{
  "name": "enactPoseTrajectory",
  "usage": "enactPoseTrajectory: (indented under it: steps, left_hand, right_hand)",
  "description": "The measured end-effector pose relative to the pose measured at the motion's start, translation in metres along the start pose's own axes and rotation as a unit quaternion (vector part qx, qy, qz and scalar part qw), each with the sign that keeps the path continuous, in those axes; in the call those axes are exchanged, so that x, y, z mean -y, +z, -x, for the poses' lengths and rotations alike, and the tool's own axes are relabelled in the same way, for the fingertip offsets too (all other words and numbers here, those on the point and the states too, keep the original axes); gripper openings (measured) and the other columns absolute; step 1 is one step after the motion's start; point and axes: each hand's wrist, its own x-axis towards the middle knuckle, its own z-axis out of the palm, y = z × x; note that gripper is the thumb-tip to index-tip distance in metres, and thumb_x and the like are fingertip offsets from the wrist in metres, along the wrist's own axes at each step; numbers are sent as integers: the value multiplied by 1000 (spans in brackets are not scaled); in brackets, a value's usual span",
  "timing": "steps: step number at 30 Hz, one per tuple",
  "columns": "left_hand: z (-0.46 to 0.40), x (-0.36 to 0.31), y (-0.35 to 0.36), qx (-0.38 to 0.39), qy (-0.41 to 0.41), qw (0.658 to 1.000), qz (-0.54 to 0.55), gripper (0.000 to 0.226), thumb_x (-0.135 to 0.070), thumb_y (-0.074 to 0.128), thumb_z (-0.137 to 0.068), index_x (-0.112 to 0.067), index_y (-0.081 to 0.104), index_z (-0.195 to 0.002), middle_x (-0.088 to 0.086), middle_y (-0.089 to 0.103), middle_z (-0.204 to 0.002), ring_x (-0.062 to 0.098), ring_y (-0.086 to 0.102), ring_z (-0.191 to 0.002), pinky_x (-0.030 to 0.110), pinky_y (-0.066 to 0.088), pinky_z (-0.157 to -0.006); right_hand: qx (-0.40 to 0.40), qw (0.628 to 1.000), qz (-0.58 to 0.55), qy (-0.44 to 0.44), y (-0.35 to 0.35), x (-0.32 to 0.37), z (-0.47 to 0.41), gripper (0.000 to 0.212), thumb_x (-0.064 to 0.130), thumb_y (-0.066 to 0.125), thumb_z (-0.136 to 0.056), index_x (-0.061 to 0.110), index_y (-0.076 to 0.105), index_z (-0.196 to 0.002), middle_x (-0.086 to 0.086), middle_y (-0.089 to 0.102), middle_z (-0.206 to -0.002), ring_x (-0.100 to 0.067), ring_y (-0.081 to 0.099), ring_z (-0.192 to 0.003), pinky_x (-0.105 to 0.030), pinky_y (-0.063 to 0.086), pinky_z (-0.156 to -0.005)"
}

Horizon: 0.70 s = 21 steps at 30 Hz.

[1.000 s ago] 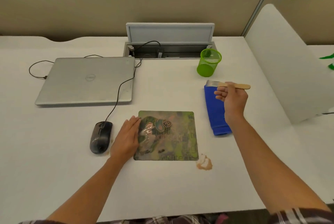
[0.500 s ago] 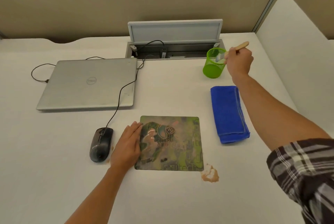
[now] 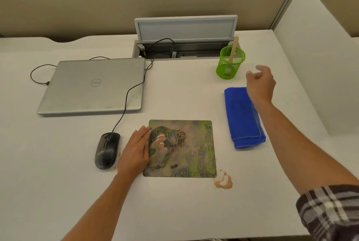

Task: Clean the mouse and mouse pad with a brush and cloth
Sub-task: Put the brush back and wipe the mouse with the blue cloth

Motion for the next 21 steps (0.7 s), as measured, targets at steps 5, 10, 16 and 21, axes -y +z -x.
enactPoseTrajectory:
  steps: [5, 10, 16, 21]
  left_hand:
    - [0, 0, 0, 2, -8, 1000, -2, 45, -18, 41, -102, -18, 40, -147, 1, 31, -156, 12, 17, -144, 27, 10, -116]
    - [1, 0, 1, 5, -7, 1000, -6, 45, -21, 39, -103, -19, 37, -148, 0, 29, -157, 3, 12, -138, 29, 11, -115]
    - [1, 2, 1, 11, -6, 1000, -10, 45, -22, 38, -103, -20, 36, -148, 1, 29, -157, 14, 17, -144, 29, 11, -115]
    - [1, 3, 3, 18, -4, 1000, -6, 45, -21, 35, -104, -20, 34, -149, 1, 26, -158, 10, 12, -144, 26, 7, -115]
  right_hand:
    - [36, 974, 221, 35, -11, -42, 55, 68, 51, 61, -86, 8, 44, -136, -15, 52, -132, -34, 47, -122, -47, 42, -98]
    - [93, 937, 334, 46, -7, -53, 83, 90, 69, 59, -79, 2, 37, -135, -21, 51, -130, -39, 48, -119, -50, 42, -95]
    - [115, 964, 209, 120, -7, -46, 80, 78, 51, 72, -80, 5, 40, -134, -16, 53, -130, -35, 53, -117, -45, 48, -90]
    - [94, 987, 105, 84, -7, -20, 96, 60, 40, 77, -78, 10, 50, -122, -10, 60, -121, -29, 59, -107, -40, 51, -83]
